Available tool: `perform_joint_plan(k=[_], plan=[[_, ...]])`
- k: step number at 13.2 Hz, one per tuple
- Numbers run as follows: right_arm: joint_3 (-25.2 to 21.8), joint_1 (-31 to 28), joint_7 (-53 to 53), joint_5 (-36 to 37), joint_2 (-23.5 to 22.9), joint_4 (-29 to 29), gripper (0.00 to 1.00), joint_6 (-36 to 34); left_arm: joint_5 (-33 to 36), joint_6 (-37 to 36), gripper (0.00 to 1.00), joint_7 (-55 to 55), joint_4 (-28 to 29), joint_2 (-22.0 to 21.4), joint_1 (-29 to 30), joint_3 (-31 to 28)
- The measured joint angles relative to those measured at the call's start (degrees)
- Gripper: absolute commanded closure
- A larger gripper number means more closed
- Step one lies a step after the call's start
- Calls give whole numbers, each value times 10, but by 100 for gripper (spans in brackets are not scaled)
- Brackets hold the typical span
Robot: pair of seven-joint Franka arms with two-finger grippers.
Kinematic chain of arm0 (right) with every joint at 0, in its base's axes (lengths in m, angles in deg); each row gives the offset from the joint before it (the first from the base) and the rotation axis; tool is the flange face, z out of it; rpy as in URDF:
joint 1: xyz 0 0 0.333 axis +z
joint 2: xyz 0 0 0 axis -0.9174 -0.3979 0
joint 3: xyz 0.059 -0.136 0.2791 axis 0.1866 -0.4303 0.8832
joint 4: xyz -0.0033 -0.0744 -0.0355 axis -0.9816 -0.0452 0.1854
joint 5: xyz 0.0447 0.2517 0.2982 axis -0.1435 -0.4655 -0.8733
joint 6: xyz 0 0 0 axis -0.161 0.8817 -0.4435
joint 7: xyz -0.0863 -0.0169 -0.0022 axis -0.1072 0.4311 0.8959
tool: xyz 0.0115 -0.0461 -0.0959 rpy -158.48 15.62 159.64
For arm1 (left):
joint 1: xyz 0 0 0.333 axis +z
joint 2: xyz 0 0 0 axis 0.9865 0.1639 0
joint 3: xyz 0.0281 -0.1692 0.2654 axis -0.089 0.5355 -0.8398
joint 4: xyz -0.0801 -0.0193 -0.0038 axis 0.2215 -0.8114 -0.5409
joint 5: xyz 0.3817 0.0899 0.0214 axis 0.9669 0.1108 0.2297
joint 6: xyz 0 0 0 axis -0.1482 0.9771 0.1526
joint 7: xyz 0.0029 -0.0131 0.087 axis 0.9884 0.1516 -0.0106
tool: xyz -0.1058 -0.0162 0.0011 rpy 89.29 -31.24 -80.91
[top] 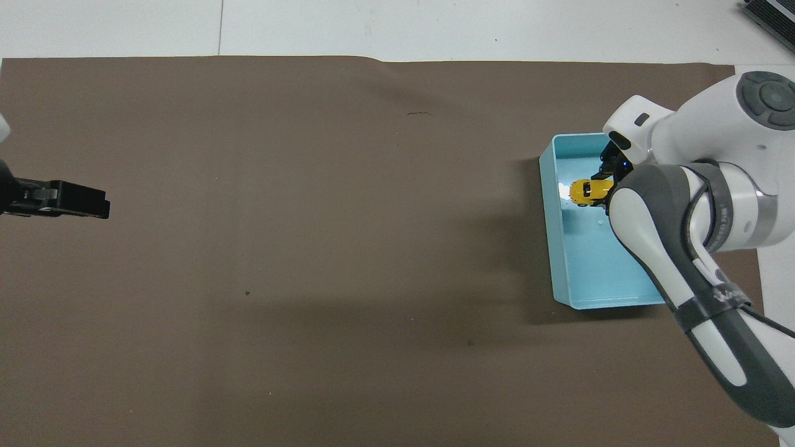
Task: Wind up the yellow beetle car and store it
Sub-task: 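Lift the car over the rim and lower it into the box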
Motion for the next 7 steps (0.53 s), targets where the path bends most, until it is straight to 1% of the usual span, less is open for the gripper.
perform_joint_plan(k=[3,7], plan=[[-1,-10,14,0,12,-27,88,7,0,0,0,0,0,0,0,0],[-3,-26,26,0,35,-86,88,53,0,0,0,0,0,0,0,0]])
